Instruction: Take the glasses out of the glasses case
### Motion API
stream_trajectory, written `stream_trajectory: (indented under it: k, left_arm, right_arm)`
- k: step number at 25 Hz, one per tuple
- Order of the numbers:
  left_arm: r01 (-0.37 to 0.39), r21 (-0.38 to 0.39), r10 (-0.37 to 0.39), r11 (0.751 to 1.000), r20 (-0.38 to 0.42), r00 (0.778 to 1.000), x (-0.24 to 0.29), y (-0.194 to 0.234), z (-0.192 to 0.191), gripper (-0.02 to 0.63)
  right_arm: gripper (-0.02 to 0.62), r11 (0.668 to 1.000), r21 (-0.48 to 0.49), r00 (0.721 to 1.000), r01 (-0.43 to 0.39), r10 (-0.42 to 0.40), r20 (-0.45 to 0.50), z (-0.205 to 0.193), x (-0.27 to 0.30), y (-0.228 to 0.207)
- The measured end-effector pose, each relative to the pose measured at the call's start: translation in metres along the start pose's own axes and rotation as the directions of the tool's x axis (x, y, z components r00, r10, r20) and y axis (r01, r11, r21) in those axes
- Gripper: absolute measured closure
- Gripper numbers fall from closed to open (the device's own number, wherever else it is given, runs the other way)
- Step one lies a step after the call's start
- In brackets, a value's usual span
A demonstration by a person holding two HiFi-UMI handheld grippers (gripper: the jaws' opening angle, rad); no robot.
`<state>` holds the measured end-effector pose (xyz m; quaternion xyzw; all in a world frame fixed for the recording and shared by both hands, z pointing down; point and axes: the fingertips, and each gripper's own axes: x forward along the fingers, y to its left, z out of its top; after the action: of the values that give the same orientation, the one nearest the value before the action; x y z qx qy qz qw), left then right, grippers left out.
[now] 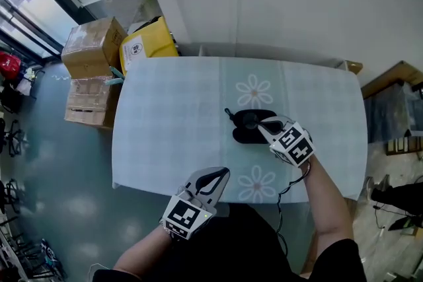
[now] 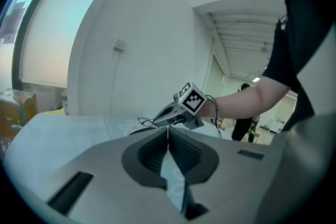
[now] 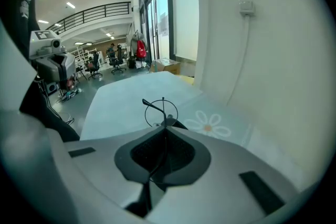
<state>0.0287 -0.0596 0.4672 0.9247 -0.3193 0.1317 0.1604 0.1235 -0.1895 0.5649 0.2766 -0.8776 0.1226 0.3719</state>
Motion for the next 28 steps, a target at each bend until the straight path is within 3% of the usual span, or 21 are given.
stream_trajectory:
  k: [10, 20, 28]
  left_arm:
    - [0.093, 0.069, -0.095, 0.993, 0.024, 0.995, -0.019, -0.002, 0.017, 0.575]
    - [0.118, 0.09, -0.125, 0.989, 0.073, 0.99, -0.043, 0.003, 0.033, 0.575]
    - [0.131, 0.092, -0.14, 0.987, 0.108, 0.984, -0.07, 0.007, 0.04, 0.575]
  right_arm:
    - [0.571, 0.974, 0.163, 0.965, 0.159, -0.188, 0.183, 0.034, -0.06, 0.023]
    - [0.572, 0.931, 0.277, 0.872, 0.239, -0.331, 0.359, 0.079, -0.12, 0.069]
    - [0.571, 0.898, 0.345, 0.815, 0.271, -0.405, 0.413, 0.09, -0.144, 0.12]
